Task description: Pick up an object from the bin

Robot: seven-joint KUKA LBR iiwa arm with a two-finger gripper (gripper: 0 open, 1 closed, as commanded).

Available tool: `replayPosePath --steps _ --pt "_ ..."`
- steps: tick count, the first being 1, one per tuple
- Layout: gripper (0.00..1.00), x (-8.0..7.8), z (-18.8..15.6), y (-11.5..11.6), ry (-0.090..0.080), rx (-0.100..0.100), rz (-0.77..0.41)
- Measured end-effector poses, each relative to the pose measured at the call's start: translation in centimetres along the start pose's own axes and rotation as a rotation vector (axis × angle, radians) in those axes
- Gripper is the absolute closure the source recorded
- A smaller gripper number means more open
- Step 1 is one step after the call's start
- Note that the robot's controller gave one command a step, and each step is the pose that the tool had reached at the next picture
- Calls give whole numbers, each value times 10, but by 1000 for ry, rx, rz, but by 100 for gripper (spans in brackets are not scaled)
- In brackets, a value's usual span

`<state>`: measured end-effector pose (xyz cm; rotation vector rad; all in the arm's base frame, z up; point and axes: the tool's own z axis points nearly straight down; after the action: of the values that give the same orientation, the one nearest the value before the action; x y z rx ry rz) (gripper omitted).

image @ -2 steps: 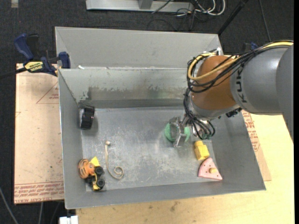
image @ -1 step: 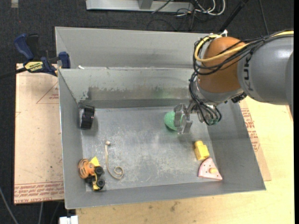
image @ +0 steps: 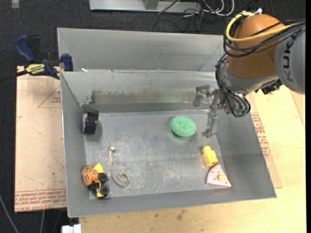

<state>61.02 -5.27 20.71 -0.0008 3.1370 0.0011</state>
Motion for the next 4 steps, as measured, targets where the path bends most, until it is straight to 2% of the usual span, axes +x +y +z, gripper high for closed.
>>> replayPosePath --steps 1,2,3,4 --pt "0 0 0 0 1 0 0" --pt "0 5 56 13 -4 0 55" --pt "0 -30 86 -4 5 -1 69" --pt "100 15 134 5 -1 0 165"
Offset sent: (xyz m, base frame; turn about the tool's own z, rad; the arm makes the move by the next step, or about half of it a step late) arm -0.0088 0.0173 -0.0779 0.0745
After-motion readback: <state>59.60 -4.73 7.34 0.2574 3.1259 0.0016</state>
